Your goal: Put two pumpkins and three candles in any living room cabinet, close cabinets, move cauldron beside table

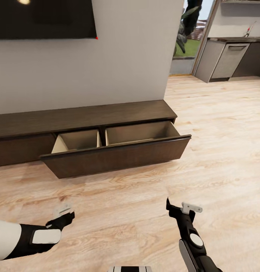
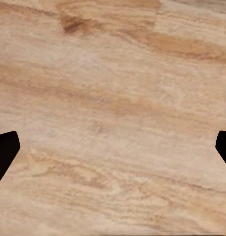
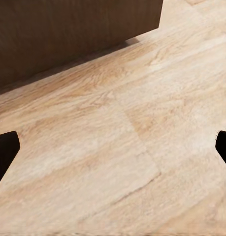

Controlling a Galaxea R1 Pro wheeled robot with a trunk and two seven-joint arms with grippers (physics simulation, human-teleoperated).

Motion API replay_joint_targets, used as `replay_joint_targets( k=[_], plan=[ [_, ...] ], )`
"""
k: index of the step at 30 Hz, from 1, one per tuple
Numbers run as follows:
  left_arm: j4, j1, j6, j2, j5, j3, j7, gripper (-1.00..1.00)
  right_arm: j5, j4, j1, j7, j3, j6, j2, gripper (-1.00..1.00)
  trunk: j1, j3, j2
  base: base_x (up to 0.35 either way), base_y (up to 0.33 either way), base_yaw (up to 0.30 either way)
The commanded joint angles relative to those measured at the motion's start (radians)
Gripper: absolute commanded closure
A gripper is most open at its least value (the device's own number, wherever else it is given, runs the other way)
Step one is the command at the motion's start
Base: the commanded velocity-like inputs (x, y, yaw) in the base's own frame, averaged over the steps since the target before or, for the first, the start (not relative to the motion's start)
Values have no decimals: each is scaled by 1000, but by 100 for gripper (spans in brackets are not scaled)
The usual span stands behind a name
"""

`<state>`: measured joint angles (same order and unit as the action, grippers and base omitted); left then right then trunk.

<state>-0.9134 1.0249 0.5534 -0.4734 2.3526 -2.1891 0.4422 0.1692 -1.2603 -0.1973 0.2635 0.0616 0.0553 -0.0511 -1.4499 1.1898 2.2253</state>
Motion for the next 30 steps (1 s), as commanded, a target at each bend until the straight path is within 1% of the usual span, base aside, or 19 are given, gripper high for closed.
replay_joint_targets(
  k=[1, 2, 4, 5, 6, 10, 11, 13, 15, 16, 17, 20, 23, 26, 30],
  plan=[
    [19, -1, 4, 18, 4, -6, 1, -100, 4, 13, 0, 7, 3, 4, 0, -100, 0, 1, 0, 0, 0, 0],
    [29, -4, 3, 24, 4, -6, 1, -100, 4, 15, 0, 7, 3, 4, 0, -100, 0, 1, 0, 0, 0, 0],
    [94, -30, -11, 63, 4, -7, 1, -100, 3, 19, 0, 7, 4, 0, 0, -100, 0, 1, 0, 0, 0, 0],
    [159, -54, -32, 96, 4, -6, 2, -100, 3, 21, 0, 7, 4, -9, -1, -100, 0, 1, 0, 0, 0, 0],
    [246, -80, -76, 141, 4, -6, 2, -100, 4, 23, 0, 8, 5, -22, -2, -100, 0, 1, 0, 0, 0, 0],
    [271, -87, -90, 155, 4, -6, 0, -100, 3, 22, 0, 7, 6, -26, -3, -100, 0, 1, 0, 0, 0, 0],
    [276, -90, -93, 159, 4, -6, 0, -100, 2, 26, 0, 13, 47, -52, -2, -100, 0, 1, 0, 0, 0, 83],
    [277, -90, -93, 160, 4, -7, 0, -100, 1, 27, 0, 15, 51, -62, -2, -100, 0, 1, 0, 0, -44, 172],
    [277, -90, -93, 163, 4, -7, -1, -100, 1, 48, 0, 17, 54, -97, -3, -100, 0, 1, 0, 0, -252, 257],
    [276, -90, -93, 165, 4, -7, -4, -100, -3, 74, 0, 16, 55, -156, -3, -100, 0, 1, 0, 0, -302, 275],
    [276, -90, -93, 165, 4, -7, -6, -100, -4, 80, 0, 16, 55, -169, -3, -100, 0, 1, 0, 0, -286, 276],
    [276, -91, -93, 165, 4, -8, -7, -100, -4, 87, 0, 16, 55, -191, -3, -100, 0, 1, 0, 0, -219, 277],
    [275, -91, -93, 169, 4, -8, -8, -100, -5, 90, 0, 16, 59, -204, -3, -100, 0, 1, 0, 0, -72, 249],
    [274, -92, -94, 174, 4, -7, -8, -100, -6, 91, 0, 16, 87, -211, -1, -100, 0, 1, 0, 0, -17, 73],
    [284, -95, -98, 189, 4, -6, -2, -100, -6, 92, 0, 16, 95, -212, 1, -100, 0, 1, 0, 0, -4, 18]
  ],
)
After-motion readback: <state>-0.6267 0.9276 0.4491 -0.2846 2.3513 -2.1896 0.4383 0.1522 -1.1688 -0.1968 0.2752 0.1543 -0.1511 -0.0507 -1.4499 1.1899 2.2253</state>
